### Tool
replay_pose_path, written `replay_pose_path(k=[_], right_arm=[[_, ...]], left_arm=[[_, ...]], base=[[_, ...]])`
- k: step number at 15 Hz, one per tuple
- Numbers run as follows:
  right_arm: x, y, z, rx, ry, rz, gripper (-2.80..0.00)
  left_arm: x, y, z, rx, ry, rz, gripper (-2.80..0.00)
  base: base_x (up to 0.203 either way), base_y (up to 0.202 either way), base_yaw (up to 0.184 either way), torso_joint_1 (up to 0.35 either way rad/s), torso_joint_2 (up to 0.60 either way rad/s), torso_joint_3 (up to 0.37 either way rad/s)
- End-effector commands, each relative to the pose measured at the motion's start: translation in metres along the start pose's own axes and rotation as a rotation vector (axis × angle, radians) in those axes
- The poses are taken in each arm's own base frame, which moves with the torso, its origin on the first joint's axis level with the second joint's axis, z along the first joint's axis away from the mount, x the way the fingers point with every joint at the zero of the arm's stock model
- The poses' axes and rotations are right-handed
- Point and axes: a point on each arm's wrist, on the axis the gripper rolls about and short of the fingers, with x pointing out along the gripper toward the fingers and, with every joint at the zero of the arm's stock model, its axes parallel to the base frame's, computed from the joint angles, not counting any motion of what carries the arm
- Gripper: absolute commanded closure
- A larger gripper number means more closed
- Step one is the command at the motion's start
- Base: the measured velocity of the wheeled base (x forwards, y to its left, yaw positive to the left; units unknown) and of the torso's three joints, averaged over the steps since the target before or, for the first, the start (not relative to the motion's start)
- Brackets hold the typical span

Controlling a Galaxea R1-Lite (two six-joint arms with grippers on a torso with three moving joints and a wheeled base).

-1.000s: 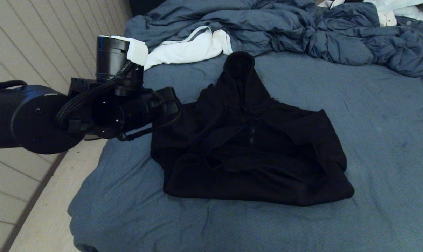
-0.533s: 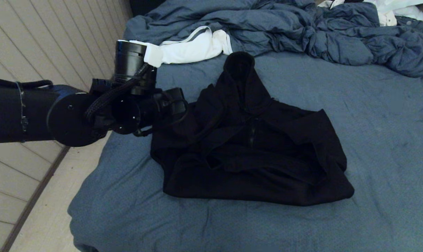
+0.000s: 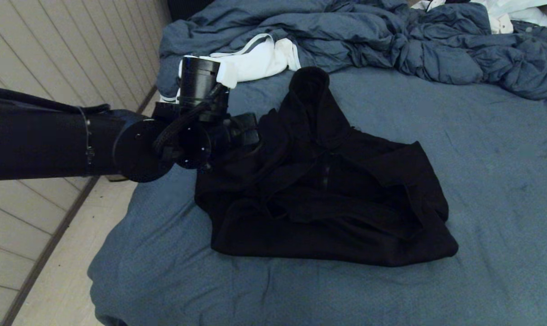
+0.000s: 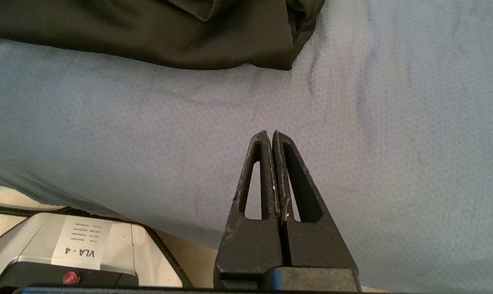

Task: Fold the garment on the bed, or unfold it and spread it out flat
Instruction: Fold the black sweatshirt

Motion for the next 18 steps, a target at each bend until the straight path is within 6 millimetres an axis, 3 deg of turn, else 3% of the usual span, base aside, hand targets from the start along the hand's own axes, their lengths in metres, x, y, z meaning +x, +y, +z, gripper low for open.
replay_pose_path(k=[1, 8, 12, 14, 18], right_arm=[[0.0, 0.0, 0.0, -0.001, 0.003, 0.001, 0.0], [0.0, 0.0, 0.0, -0.001, 0.003, 0.001, 0.0], [0.0, 0.0, 0.0, -0.001, 0.002, 0.001, 0.0], [0.0, 0.0, 0.0, -0.001, 0.003, 0.001, 0.0], [0.0, 0.0, 0.0, -0.001, 0.002, 0.0, 0.0]], left_arm=[[0.01, -0.01, -0.014, 0.014, 0.02, 0.0, 0.0], [-0.001, -0.003, -0.015, 0.022, 0.023, 0.03, 0.0], [0.014, 0.017, -0.008, -0.002, 0.011, 0.069, 0.0], [0.02, 0.025, -0.014, -0.015, 0.016, 0.053, 0.0], [0.037, 0.023, -0.006, -0.046, -0.036, -0.033, 0.0]], base=[[0.0, 0.0, 0.0, 0.0, 0.0, 0.0], [0.0, 0.0, 0.0, 0.0, 0.0, 0.0], [0.0, 0.0, 0.0, 0.0, 0.0, 0.0], [0.0, 0.0, 0.0, 0.0, 0.0, 0.0], [0.0, 0.0, 0.0, 0.0, 0.0, 0.0]])
